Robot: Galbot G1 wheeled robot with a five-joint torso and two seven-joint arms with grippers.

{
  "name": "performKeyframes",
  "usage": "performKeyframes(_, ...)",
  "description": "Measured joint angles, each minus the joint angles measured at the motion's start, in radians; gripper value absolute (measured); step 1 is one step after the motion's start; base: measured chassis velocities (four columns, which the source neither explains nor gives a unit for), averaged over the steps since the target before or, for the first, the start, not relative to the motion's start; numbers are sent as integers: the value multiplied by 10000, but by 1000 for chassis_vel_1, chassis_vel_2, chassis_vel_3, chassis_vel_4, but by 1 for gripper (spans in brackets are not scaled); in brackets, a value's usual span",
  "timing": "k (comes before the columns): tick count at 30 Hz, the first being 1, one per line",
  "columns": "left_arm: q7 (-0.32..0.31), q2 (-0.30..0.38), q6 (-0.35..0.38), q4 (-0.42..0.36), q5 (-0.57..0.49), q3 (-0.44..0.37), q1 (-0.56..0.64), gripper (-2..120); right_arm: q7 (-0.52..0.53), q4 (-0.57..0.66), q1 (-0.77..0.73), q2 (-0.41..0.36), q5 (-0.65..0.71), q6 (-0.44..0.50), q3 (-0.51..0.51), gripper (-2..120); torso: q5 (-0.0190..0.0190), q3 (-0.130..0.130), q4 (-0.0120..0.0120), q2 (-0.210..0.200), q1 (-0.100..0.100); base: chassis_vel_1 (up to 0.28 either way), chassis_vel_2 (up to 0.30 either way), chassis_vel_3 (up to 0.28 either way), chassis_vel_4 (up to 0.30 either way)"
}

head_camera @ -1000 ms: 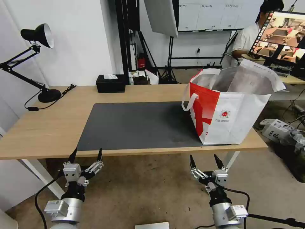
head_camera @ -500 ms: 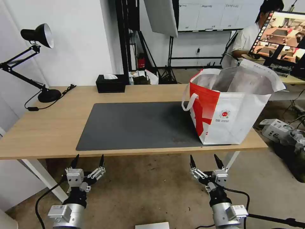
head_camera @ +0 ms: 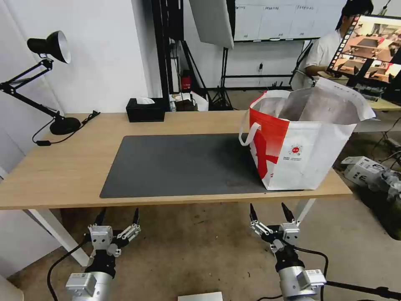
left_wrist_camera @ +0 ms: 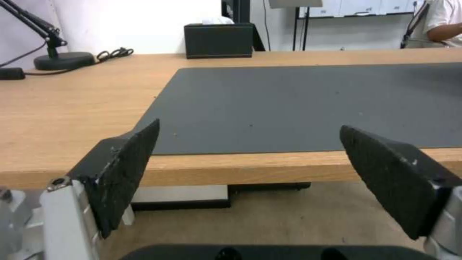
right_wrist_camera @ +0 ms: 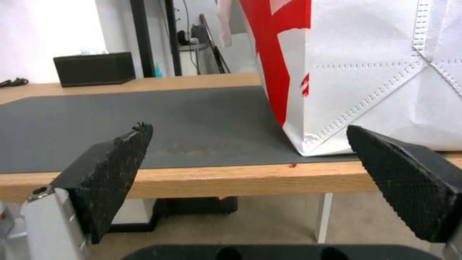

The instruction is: Pick up the trash from the table and place it into the takeout bag.

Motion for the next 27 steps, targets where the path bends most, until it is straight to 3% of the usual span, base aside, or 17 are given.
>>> performKeyframes(27, 4, 13, 0, 17, -4, 9, -10, 100, 0, 0, 0, 0, 0, 0, 0, 100, 0, 0, 0, 0, 0, 0, 0, 0, 0)
